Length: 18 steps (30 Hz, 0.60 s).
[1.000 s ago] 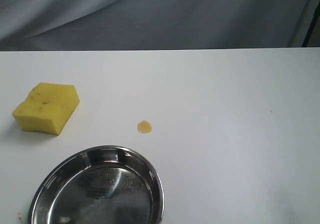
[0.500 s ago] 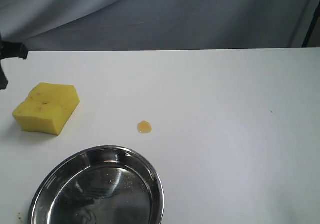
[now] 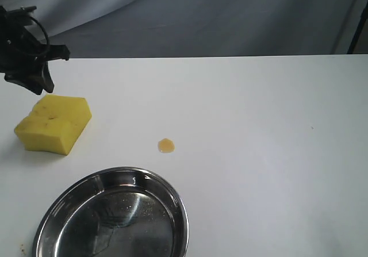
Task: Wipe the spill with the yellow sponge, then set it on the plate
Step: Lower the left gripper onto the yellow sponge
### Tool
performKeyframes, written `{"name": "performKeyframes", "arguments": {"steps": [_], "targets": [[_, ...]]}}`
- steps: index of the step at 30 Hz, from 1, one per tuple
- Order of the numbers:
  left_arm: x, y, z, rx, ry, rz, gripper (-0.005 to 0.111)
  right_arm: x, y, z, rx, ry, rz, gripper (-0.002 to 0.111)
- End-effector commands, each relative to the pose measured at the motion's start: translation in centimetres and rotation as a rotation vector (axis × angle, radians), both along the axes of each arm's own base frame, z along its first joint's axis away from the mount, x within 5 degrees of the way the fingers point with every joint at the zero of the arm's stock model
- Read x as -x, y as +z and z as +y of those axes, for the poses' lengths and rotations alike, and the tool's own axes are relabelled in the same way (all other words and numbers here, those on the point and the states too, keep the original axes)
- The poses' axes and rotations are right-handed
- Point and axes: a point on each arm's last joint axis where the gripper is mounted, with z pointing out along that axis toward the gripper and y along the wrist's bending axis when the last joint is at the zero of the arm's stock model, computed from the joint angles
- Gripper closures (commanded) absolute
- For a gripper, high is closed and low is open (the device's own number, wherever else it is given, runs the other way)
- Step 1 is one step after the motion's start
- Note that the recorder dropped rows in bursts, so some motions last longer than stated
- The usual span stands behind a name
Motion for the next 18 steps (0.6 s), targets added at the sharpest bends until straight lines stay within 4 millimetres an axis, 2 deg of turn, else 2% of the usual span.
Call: {"name": "performKeyframes", "arguments": {"steps": [1, 8, 15, 18], "targets": [[-0.7, -1.8, 0.0, 0.001, -0.024, 0.019, 0.075, 0.0, -0.1, 0.0, 0.000, -0.009, -0.002, 0.108], [-1.2, -4.3, -0.3, -0.048, -0.175, 0.047, 0.075, 0.0, -0.1, 0.0, 0.000, -0.009, -0.002, 0.108], [-1.6, -6.6, -0.4, -0.173, -0.250, 0.082, 0.075, 0.0, -0.1, 0.0, -0.002, -0.009, -0.002, 0.108], [-1.7, -7.8, -0.8, -0.166, -0.260, 0.109, 0.075, 0.0, -0.1, 0.0, -0.002, -0.009, -0.002, 0.108]]}}
